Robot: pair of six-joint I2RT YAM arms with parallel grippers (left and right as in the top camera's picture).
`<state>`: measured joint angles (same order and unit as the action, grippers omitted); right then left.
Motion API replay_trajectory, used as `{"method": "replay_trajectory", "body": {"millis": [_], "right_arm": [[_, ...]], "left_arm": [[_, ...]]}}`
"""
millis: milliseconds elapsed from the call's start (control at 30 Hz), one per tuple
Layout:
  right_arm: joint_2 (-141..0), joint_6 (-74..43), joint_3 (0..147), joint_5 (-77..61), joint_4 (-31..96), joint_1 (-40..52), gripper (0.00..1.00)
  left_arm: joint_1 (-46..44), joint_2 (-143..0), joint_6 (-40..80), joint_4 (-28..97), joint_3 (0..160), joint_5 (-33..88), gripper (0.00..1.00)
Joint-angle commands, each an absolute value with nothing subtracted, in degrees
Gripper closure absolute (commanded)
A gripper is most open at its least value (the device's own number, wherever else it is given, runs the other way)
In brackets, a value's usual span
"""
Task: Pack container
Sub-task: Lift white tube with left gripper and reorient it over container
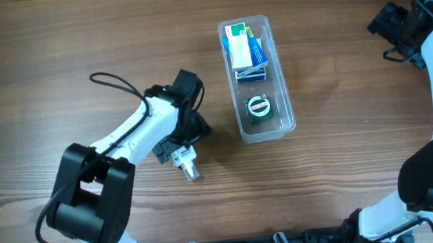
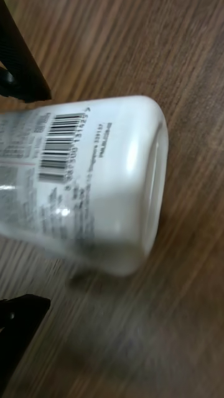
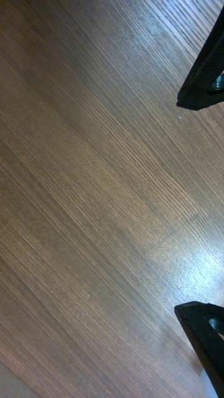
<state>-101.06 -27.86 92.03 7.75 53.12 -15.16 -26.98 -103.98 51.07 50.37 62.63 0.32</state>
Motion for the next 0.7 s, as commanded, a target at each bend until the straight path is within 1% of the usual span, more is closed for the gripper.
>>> {"method": "replay_trajectory", "body": {"millis": [0,233,367,467,500,533,567,633,667], "right_arm": [[-101.84,-28.53,91.68,7.66,53.12,-14.85,0.0],[-101.84,-28.53,91.68,7.66,53.15,-14.85,0.0],[-101.84,-28.53,91.68,7.64,53.12,-14.85,0.0],[-101.84,-28.53,91.68,7.66,53.12,-14.85,0.0],[-101.84,-28.51,91.68,7.66,53.12,-14.85,0.0],[-101.84,-28.53,91.68,7.66,53.15,-14.85,0.0],[-101.84,-28.53,91.68,7.66,53.12,-14.85,0.0],[-101.84,-28.51,91.68,7.66,53.12,-14.85,0.0],[-101.84,-28.53,91.68,7.66,53.12,-14.85,0.0]], "left_arm": [[-26.72,-103.83,50.0,48.07,59.22,-0.49,0.0],[-26.72,-103.83,49.65,45.95,59.18,-0.51,0.0],[-26.72,-103.83,49.67,44.49,59.18,-0.49,0.02],[-26.72,-103.83,49.67,44.56,59.18,-0.49,0.08],[-26.72,-103.83,49.67,44.58,59.18,-0.49,0.12],[-26.72,-103.83,49.67,44.56,59.18,-0.51,0.2],[-26.72,-103.83,49.67,44.56,59.18,-0.51,0.25],[-26.72,-103.83,49.67,44.56,59.18,-0.49,0.29],[-26.72,-103.83,49.67,44.56,59.18,-0.51,0.3]]}}
